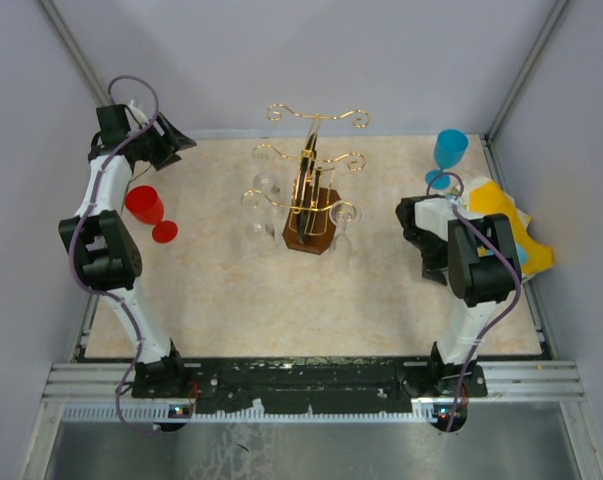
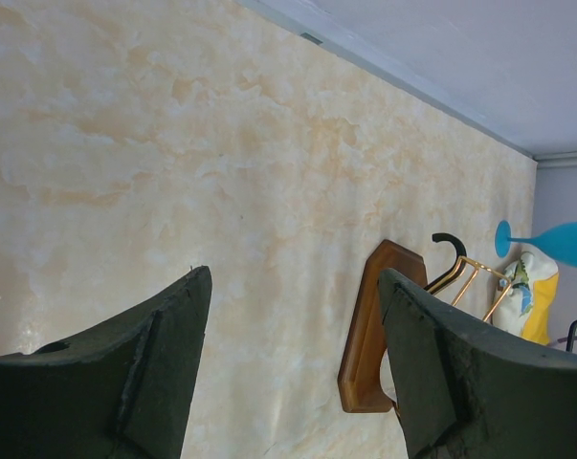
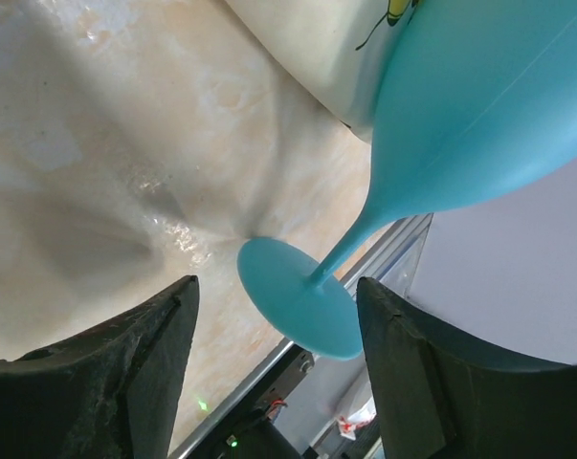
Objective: Take the wine glass off the wine glass rack
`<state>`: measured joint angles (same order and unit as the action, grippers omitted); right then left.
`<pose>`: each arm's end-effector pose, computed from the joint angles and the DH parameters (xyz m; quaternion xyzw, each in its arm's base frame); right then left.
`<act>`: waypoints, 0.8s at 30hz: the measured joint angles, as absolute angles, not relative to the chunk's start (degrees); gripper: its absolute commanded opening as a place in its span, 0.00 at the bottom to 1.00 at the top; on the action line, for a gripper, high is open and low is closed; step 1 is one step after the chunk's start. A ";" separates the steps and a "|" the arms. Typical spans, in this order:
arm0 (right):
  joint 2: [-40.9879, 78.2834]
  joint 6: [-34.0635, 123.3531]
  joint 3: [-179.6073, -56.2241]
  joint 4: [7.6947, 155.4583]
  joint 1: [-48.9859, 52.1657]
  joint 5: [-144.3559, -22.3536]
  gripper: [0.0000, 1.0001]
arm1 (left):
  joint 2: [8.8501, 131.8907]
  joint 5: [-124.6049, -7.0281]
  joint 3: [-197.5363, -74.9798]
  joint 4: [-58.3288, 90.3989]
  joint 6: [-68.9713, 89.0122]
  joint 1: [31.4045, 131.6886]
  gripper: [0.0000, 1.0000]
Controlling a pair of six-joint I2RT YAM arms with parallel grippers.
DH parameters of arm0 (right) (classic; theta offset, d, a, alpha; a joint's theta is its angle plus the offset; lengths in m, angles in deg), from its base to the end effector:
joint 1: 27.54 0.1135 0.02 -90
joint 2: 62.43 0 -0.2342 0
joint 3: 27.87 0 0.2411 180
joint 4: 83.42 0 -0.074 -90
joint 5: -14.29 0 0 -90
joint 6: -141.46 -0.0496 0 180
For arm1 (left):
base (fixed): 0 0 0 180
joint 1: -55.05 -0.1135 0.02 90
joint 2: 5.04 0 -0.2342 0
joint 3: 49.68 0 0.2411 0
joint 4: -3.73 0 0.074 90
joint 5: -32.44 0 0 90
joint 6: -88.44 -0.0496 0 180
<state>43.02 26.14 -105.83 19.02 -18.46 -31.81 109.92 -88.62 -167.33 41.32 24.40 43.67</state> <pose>0.2698 0.0083 0.1220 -0.0814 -0.9172 0.3899 0.0065 0.4513 0.0647 0.2705 -0.1561 0.8489 -0.2920 0.4119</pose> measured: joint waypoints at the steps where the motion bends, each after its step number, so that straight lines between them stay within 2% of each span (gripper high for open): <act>1: 42.97 26.09 -106.16 18.67 -18.46 -32.34 0.59 | 109.92 -88.62 -167.33 41.32 24.40 43.67 0.76; 8: 42.05 25.57 -107.30 17.31 -18.96 -35.35 0.29 | 109.92 -88.65 -167.33 41.47 24.46 43.67 0.75; 12: 40.94 25.83 -107.30 17.14 -20.42 -36.62 0.00 | 109.92 -88.67 -167.31 41.69 24.59 43.67 0.75; 22: 40.63 25.50 -107.30 16.83 -22.54 -37.26 0.00 | 109.92 -88.67 -167.33 41.73 24.59 43.67 0.74; 24: 40.24 25.48 -107.30 16.79 -22.52 -37.91 0.10 | 109.92 -88.67 -167.33 41.73 24.61 43.67 0.74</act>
<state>40.24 25.48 -107.30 16.79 -22.52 -37.91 109.92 -88.67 -167.33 41.73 24.61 43.67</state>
